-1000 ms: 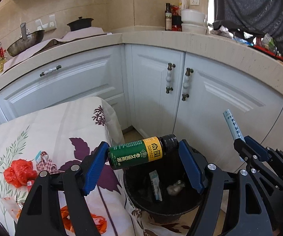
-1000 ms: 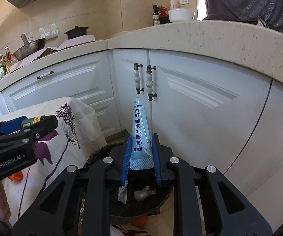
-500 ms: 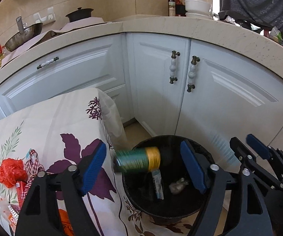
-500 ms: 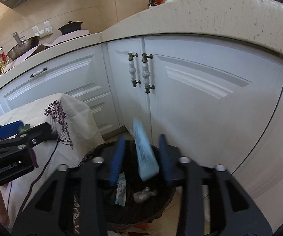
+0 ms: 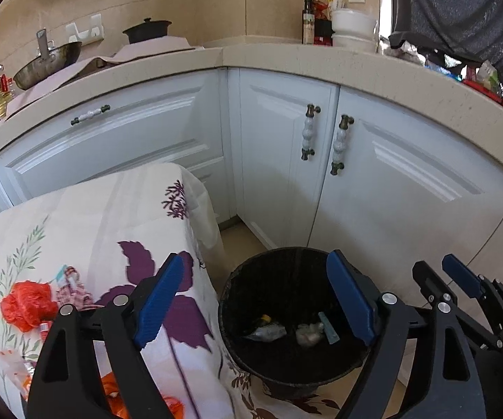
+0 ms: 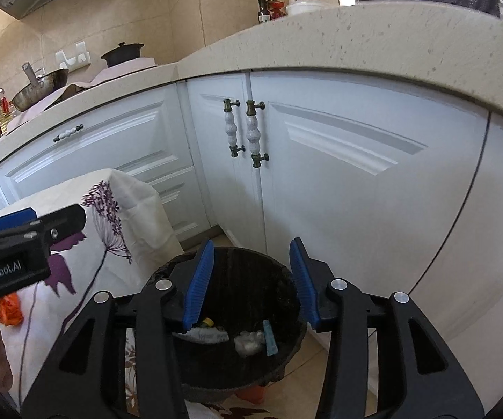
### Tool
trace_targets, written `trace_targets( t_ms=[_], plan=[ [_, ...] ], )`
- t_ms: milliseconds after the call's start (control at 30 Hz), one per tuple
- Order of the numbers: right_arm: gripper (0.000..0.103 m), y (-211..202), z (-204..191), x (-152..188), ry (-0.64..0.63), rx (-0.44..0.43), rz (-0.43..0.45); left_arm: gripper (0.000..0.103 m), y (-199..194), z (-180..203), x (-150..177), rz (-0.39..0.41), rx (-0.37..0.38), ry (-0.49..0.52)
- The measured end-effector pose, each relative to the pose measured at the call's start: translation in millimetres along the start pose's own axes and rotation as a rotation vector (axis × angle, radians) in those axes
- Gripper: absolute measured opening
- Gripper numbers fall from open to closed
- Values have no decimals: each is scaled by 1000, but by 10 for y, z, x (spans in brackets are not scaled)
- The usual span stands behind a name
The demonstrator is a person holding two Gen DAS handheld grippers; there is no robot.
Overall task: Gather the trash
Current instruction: 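Return to the table and grasp the white foam strip with the right tool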
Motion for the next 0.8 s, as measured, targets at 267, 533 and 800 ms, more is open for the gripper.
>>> trace_targets(
  t_ms=[267, 533, 800],
  plan=[
    [48, -407, -359, -17, -12, -75, 23, 81, -415, -355, -5, 28, -8, -20],
    [48, -817, -1081, 20, -86, -207, 35, 81, -860, -1100, 98, 52, -95, -78],
    [48, -1076, -1915, 225, -180, -347, -2, 81, -1226, -1979, 366, 53, -224, -138]
  ],
)
Point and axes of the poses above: each gripper's, at about its wrist camera, not at the fingertips, and y roughly the way its jaws point, z to its right, x to its underside, the point moved 7 cm from there along y, roughly the way its jaws point, and after that the axes turned 10 degrees about -y, right-handed, at the moved point
